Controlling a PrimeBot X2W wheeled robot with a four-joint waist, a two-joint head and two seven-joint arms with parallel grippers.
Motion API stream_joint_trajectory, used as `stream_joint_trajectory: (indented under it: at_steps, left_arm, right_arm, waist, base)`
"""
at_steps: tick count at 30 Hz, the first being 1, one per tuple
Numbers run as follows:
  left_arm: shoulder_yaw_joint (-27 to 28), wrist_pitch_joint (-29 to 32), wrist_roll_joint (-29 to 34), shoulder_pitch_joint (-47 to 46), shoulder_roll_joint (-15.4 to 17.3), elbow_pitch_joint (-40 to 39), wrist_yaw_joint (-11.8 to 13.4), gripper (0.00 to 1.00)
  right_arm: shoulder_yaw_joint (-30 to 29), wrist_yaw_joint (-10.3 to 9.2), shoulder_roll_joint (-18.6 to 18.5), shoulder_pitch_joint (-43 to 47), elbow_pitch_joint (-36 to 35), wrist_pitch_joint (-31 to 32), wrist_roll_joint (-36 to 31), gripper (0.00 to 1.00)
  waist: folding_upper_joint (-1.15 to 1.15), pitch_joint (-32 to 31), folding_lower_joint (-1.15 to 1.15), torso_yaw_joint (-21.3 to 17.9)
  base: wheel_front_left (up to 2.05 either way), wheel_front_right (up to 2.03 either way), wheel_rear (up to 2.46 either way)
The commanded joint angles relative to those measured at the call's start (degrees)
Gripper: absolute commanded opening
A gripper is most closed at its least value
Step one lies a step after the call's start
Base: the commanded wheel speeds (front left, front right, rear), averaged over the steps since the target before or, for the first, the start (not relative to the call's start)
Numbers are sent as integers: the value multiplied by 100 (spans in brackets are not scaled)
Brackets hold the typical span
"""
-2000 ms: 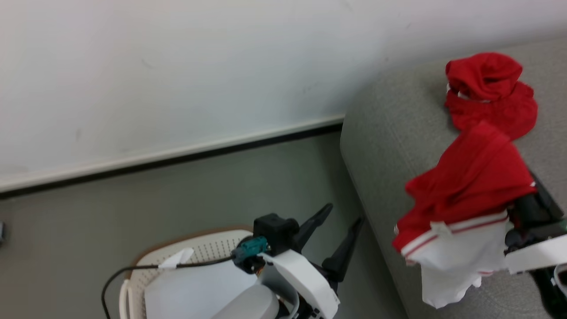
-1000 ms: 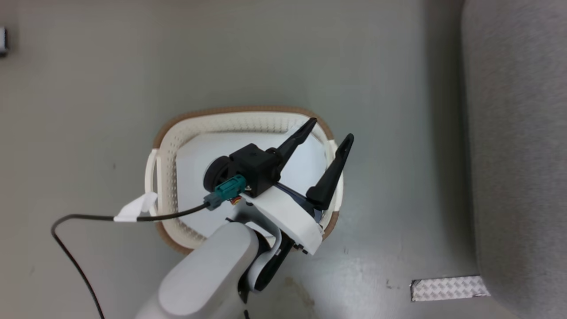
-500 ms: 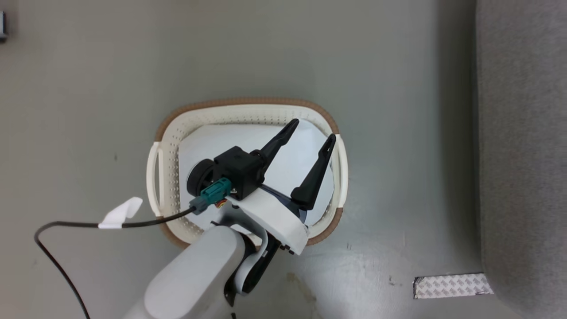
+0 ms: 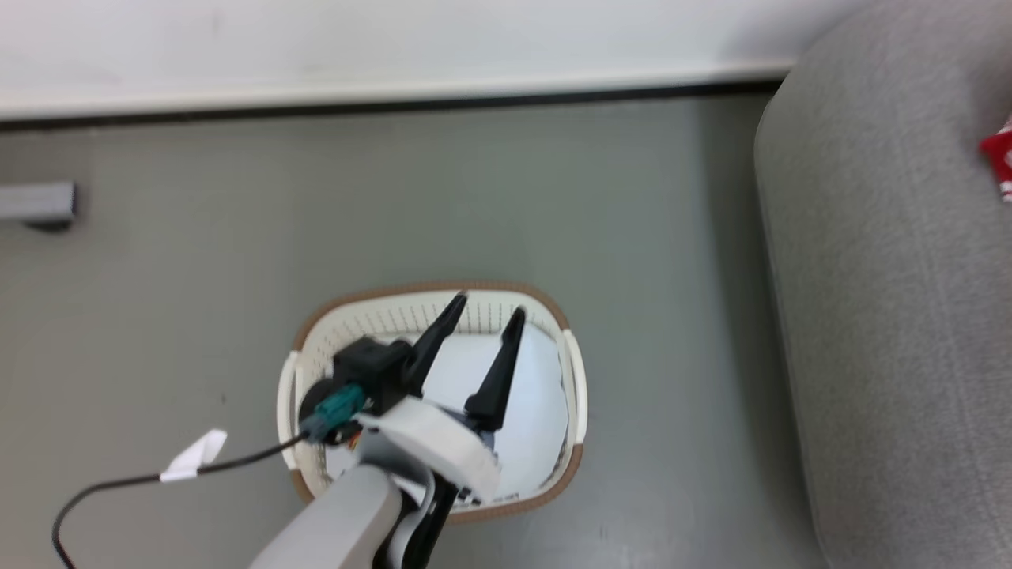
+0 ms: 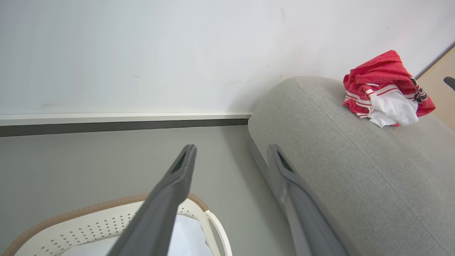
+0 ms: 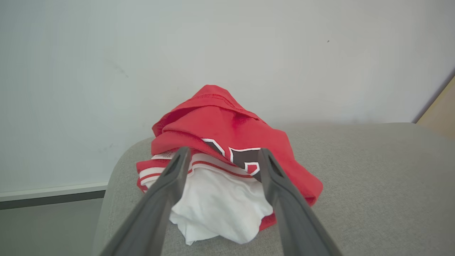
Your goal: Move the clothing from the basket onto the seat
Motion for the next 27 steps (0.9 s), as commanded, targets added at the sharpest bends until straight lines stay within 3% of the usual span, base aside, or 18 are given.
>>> stream_joint_trajectory:
  at_steps: [1,6,16,23,27]
  left_arm:
    - [82,-103,-112,262,39,101,45,100]
    - [248,-210,-57,819,126,342,143,100]
    - [1318,-234,273,2022,177,193,199,100]
    - [2179,-234,694,2742,151,210,-123,100]
    - [2538,-236,862,2934,52,222,-322,100]
  right_arm:
    - [-108,-13,53,439,-274,-17,-105,100]
    - [-410,-13,313,1474,-1065,-18,-471,100]
    - [-757,-13,1526,3313,-2463,-19,-1314,100]
    - [-500,-13,2420,4157,-3046,-19,-1589,100]
    - [-524,-13,2639,4390,-3160,-19,-1687,100]
  waist:
    - [0,-651,1,-22]
    - [0,-1284,1,111]
    - [0,-2240,1,545]
    - [0,-2577,1,650]
    - [0,-2656,1,689]
  base:
    - [0,0,0]
    - [0,0,0]
    - [0,0,0]
    - [0,0,0]
    - [0,0,0]
